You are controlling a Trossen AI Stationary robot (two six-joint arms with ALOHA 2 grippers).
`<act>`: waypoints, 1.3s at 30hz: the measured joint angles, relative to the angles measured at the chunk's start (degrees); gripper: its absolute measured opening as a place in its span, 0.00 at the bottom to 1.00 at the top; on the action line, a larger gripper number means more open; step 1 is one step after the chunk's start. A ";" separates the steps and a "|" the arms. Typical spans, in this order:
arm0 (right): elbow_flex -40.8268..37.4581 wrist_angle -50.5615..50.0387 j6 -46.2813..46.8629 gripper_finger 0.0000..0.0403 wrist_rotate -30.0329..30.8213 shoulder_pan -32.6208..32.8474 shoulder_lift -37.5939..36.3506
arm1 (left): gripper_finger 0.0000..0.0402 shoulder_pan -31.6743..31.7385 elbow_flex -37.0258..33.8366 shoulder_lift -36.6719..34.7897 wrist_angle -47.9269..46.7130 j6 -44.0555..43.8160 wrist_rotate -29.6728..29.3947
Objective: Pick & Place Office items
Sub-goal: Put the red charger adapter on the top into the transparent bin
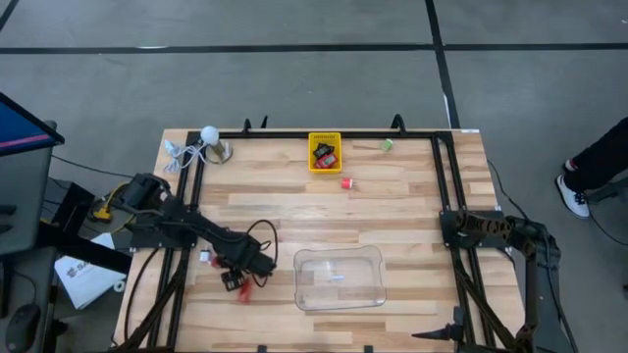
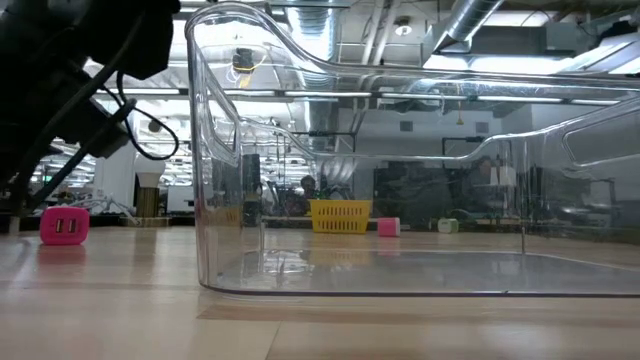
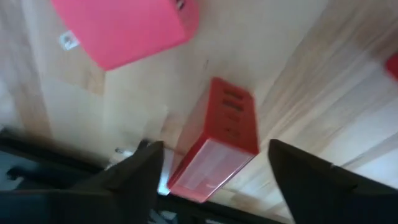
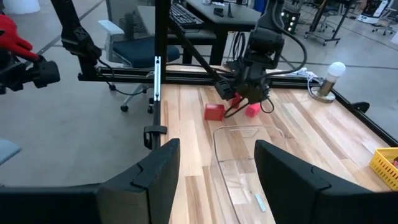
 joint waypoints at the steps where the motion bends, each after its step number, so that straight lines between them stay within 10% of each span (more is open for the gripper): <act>1: 0.00 0.02 0.00 0.50 0.05 0.16 0.02 | 0.63 0.15 0.00 0.00 0.74 -0.10 0.07; 7: 0.00 0.02 0.00 0.50 0.14 0.36 0.02 | 0.28 0.80 -0.02 -0.04 1.91 -0.26 2.33; 16: 0.00 0.02 -0.18 0.50 0.26 0.36 0.02 | 0.27 0.78 0.39 -1.90 2.01 0.09 2.56; 25: 0.00 0.24 -1.46 0.50 0.28 0.17 -0.04 | 0.27 0.47 6.34 -14.69 3.02 0.25 -9.57; 32: 0.00 0.22 -1.48 0.50 0.28 0.15 -0.11 | 0.27 0.35 7.58 -21.76 25.19 9.34 -14.22; 39: 0.00 -0.16 -1.51 0.50 0.28 0.15 -0.13 | 0.27 2.52 7.92 -12.99 38.29 17.20 -10.16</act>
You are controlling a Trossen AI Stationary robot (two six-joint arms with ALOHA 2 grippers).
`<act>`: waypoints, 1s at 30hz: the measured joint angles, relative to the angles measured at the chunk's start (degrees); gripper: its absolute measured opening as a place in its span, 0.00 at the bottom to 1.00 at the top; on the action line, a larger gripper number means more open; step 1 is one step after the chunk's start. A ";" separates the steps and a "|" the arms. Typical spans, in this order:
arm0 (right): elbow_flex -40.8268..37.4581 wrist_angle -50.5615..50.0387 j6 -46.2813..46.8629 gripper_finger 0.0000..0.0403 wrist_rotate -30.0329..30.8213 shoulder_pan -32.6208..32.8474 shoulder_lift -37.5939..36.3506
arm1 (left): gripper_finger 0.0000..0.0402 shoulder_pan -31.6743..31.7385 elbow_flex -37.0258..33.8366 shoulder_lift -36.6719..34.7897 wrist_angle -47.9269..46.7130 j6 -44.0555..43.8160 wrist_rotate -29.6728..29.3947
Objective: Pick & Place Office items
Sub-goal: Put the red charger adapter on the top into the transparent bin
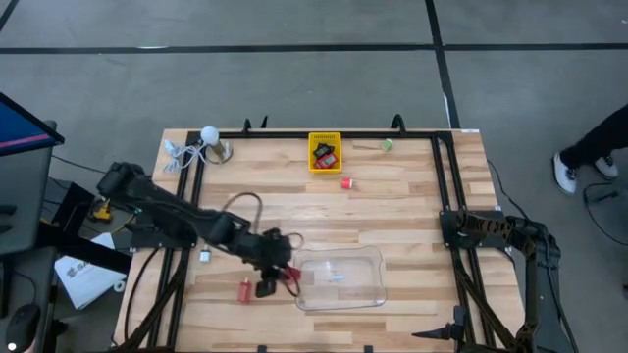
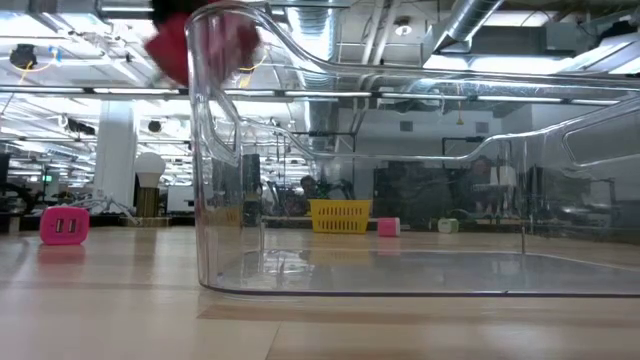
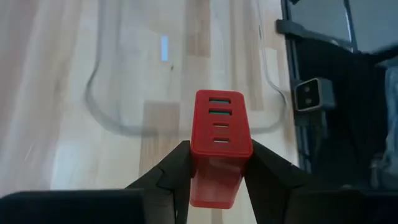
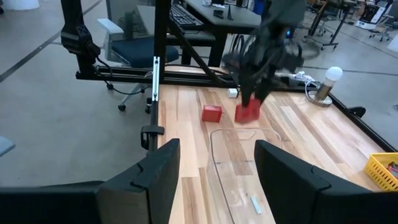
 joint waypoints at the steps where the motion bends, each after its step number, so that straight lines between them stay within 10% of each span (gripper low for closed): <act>1: 0.00 -0.17 0.00 0.50 0.00 0.00 0.00 | 0.27 0.29 1.23 2.14 0.97 1.74 1.02; 12: 0.00 -0.21 -0.44 0.50 0.19 0.43 -0.33 | 0.27 2.87 20.78 14.00 -1.87 14.87 4.19; 30: 0.00 -0.06 -0.57 0.50 1.46 1.66 -0.33 | 0.27 7.76 21.91 25.85 10.62 19.05 10.78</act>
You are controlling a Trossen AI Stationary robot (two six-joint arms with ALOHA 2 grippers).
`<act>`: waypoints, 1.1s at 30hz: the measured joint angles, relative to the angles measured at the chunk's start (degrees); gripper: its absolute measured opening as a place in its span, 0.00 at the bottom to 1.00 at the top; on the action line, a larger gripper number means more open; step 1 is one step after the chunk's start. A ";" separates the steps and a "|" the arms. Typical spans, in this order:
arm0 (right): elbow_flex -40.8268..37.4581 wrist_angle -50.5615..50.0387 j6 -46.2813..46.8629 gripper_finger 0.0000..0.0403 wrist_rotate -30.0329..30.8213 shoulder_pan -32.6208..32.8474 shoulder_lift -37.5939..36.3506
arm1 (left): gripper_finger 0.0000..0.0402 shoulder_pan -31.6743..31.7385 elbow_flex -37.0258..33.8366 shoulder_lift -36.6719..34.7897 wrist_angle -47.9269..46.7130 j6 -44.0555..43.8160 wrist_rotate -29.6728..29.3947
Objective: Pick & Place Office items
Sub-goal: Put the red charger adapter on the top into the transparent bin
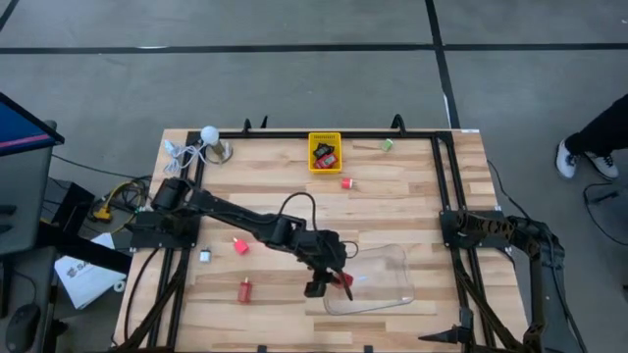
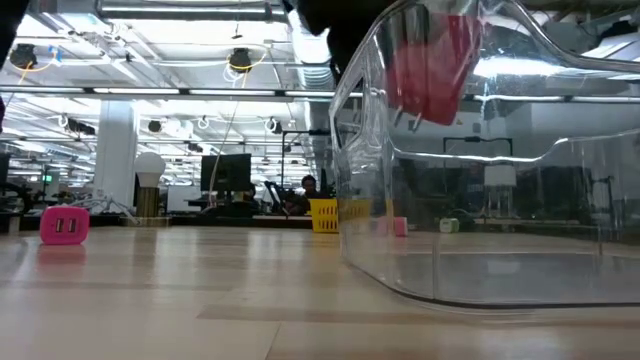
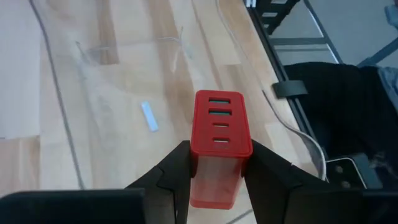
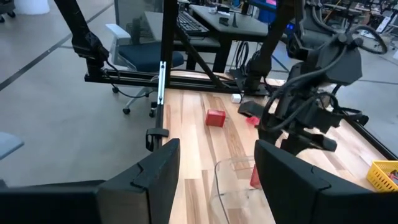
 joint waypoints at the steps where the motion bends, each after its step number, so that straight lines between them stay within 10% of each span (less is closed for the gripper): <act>1: 0.00 0.00 0.00 0.50 0.00 0.00 0.00 | 0.27 -0.02 0.00 0.00 -0.29 -0.03 0.51; 33: 0.00 0.31 0.17 0.50 0.03 0.33 0.00 | 0.27 -2.03 0.02 -4.58 -20.51 -4.24 -7.14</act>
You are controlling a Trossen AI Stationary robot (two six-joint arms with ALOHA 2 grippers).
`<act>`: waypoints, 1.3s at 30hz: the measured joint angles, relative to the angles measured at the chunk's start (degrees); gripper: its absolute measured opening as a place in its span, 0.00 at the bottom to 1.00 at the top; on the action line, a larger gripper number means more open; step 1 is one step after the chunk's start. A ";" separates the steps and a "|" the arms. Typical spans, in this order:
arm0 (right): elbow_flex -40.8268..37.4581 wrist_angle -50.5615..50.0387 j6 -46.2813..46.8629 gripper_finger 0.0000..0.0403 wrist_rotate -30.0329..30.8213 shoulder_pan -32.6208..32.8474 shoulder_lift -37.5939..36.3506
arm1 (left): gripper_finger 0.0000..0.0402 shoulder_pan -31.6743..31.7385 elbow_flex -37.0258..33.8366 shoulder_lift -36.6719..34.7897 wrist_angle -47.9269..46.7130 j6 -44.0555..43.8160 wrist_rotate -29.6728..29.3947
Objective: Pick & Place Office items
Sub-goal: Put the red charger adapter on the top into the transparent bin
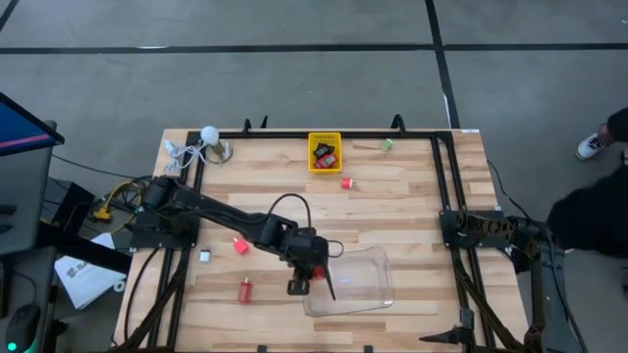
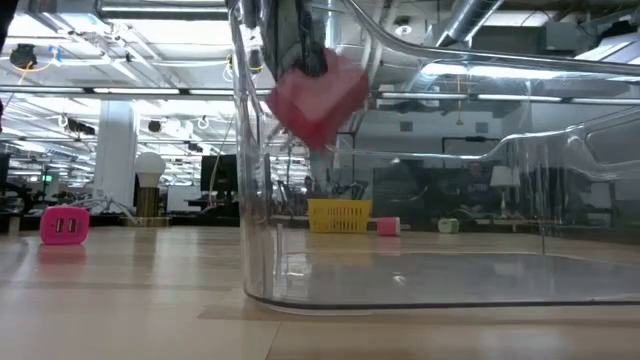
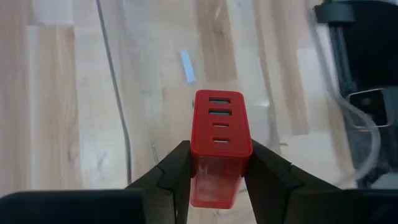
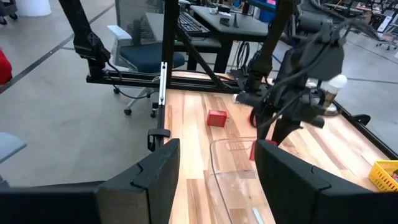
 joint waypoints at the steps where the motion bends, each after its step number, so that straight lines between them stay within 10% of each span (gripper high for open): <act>1: 0.00 0.00 0.00 0.50 0.01 0.00 0.00 | 0.27 0.00 0.00 -0.62 -0.35 -0.01 -0.10; 19: 0.00 -0.28 -0.07 0.50 0.01 -0.45 0.02 | 0.27 5.09 -18.07 -11.80 11.07 1.22 -3.07; 39: 0.00 -0.52 -0.17 0.50 -0.09 -1.20 0.02 | 0.27 3.54 -19.28 -9.90 23.80 1.90 2.09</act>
